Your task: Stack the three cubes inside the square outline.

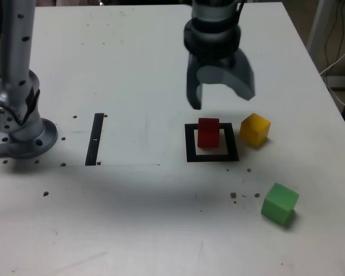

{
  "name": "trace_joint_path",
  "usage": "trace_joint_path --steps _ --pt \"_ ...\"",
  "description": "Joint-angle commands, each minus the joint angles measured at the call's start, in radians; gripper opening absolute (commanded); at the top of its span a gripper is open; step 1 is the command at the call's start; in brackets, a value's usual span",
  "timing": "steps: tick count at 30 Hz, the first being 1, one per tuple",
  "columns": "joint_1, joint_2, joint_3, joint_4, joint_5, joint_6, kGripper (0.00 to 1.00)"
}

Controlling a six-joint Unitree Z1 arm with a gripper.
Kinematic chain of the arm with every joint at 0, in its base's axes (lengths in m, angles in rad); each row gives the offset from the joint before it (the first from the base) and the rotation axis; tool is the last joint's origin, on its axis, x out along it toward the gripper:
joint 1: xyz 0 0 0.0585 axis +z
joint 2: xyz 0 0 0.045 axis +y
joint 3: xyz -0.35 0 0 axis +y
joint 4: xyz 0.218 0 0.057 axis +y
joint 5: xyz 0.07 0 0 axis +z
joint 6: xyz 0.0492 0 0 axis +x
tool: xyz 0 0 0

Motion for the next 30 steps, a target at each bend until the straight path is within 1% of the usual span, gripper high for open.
trace_joint_path --steps 1,8,12,16,21,23,28,30 --pt "0.002 0.028 -0.032 0.013 0.001 0.029 1.00" --pt "-0.005 0.127 -0.184 0.079 -0.002 0.163 0.99" --pt "-0.017 0.163 -0.242 0.109 0.008 0.224 0.99" --pt "-0.026 0.191 -0.279 0.133 0.024 0.263 0.99" --pt "-0.028 0.211 -0.293 0.145 0.033 0.295 0.99" --pt "-0.030 0.214 -0.297 0.145 0.042 0.321 0.99" --pt "-0.044 0.214 -0.299 0.138 0.079 0.422 0.99" --pt "-0.046 0.215 -0.299 0.137 0.088 0.443 0.99"
